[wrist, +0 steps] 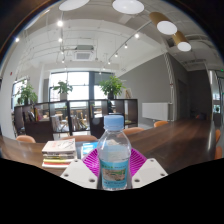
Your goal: Pour water
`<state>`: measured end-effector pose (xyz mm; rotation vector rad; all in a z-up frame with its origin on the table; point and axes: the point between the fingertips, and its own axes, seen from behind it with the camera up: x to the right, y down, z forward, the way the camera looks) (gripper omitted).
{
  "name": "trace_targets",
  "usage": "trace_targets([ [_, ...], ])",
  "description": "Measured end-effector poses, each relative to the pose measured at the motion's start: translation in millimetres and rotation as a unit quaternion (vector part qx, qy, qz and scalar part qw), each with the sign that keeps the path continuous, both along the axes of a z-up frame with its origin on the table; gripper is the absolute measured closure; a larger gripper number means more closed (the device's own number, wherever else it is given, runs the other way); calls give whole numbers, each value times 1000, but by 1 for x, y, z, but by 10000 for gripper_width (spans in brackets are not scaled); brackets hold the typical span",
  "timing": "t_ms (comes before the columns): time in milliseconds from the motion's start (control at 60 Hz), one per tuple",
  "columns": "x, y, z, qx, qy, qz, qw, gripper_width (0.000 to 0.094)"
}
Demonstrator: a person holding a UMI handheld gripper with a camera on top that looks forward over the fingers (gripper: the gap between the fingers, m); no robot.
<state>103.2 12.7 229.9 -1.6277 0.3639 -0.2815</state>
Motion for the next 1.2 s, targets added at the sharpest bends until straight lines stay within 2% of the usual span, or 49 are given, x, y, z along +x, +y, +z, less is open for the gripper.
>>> trace_targets([
  [117,21,7,-58,-41,-5,-15,999,598],
  [367,43,10,-148,-82,-4,-14,997,587],
  [400,42,11,-141,-60,-8,-17,998,587],
  [533,44,8,-144,-44,1,-16,999,571],
  [667,41,9,-145,-59,-7,-10,998,445],
  [733,44,4,-146,-69,-16,-16,997,236],
  [800,44,-7,-153,-94,-20,-24,995,70],
  [1067,-6,-80,-177,-142,-7,7,990,79],
  [1200,-56,-125,-177,-165,-17,56,985,80],
])
